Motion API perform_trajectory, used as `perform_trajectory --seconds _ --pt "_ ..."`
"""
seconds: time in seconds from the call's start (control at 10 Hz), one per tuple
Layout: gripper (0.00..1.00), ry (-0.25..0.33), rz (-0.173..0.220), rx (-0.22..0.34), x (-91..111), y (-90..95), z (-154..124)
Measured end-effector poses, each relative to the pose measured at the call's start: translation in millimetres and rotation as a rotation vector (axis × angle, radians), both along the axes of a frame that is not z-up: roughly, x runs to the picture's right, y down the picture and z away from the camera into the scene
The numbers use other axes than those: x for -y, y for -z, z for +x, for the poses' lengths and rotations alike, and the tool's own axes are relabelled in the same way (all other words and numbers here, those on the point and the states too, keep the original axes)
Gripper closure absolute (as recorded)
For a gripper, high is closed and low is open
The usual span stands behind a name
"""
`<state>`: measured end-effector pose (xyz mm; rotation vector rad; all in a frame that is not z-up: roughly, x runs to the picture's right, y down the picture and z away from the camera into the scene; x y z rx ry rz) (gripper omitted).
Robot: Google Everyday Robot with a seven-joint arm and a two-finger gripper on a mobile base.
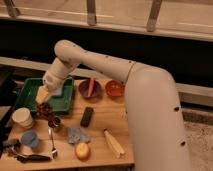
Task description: Place grapes in metal cup
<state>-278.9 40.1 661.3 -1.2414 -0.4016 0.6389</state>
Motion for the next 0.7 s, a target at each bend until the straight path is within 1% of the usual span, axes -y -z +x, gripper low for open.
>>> perform_trajectory --seconds 0.4,0.7 --pt "1.0 -0.021 -0.014 -0.01 -8.7 -1.9 0.5" --pt "1.0 -0.033 -0.018 -0.023 -11.6 -2.8 4.5"
